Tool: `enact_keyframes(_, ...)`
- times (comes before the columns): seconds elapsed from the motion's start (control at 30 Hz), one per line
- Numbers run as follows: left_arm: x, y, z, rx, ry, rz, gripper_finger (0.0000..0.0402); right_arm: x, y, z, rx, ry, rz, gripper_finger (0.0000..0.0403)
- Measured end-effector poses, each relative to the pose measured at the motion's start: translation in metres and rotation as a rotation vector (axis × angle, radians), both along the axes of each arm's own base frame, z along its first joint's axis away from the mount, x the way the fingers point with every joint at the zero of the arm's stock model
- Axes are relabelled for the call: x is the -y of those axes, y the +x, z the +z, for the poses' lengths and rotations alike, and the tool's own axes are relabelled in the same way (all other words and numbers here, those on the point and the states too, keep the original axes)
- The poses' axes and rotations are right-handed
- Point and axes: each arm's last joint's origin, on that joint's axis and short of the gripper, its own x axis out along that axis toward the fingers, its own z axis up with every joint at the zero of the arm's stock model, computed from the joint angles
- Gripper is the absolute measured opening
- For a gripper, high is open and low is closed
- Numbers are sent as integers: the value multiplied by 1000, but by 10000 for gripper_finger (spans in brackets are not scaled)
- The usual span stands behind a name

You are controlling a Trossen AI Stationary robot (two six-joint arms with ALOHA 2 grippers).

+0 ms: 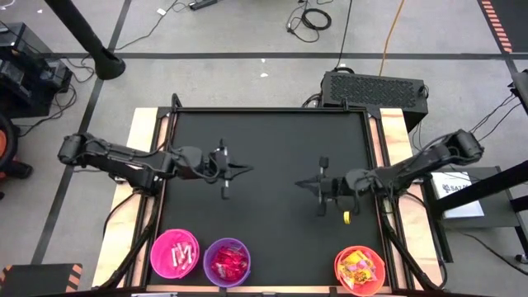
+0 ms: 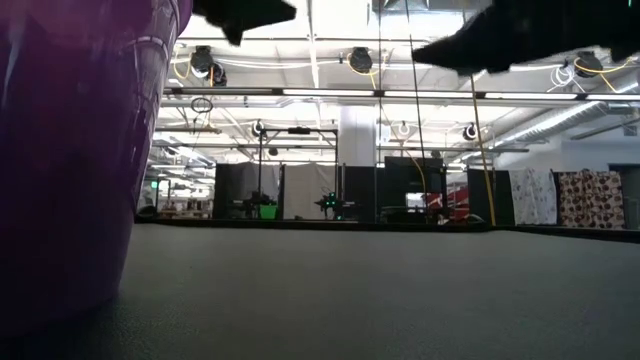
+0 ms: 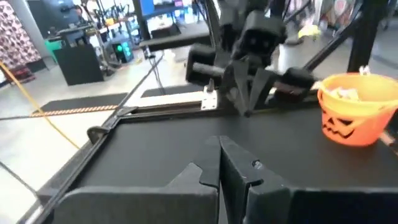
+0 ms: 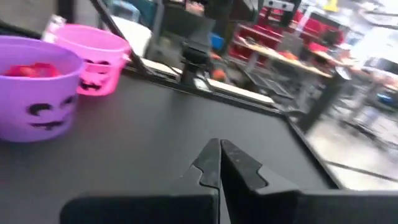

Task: Sort candy by brand, put in halloween buckets
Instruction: Return to Home Position

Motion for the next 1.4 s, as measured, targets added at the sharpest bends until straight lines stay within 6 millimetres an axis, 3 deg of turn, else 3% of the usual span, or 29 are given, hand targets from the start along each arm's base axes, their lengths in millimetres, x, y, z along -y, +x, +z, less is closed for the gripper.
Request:
enact_keyframes(0.1, -1, -9, -21, 21, -42, 1, 3, 9, -8, -16, 41, 77, 71, 1)
enact_keyframes(0.3, 3, -26, -48, 66, -57, -22, 3, 19, -21, -38, 70, 195, 32, 0)
enact_keyframes(0.57, -10, -53, -85, 83, -45, 2, 3, 25, -31, -55, 40, 230, 4, 0)
enact_keyframes(0.7, -19, -69, -93, 181, -52, -40, 3, 32, -36, -63, 21, 253, -33, 0)
enact_keyframes(0.97, -35, -88, -107, 194, -158, -55, 3, 42, -50, -81, -23, 319, -52, 0)
enact_keyframes(1.07, -33, -93, -110, 196, -178, -59, 2, 45, -60, -90, -24, 354, -73, 0)
enact_keyframes(1.27, -29, -105, -125, 176, -178, 16, 1, 45, -60, -91, -39, 369, -78, 0)
enact_keyframes(1.4, -28, -108, -121, 216, -168, 5, 1, 45, -60, -90, -40, 370, -55, 0)
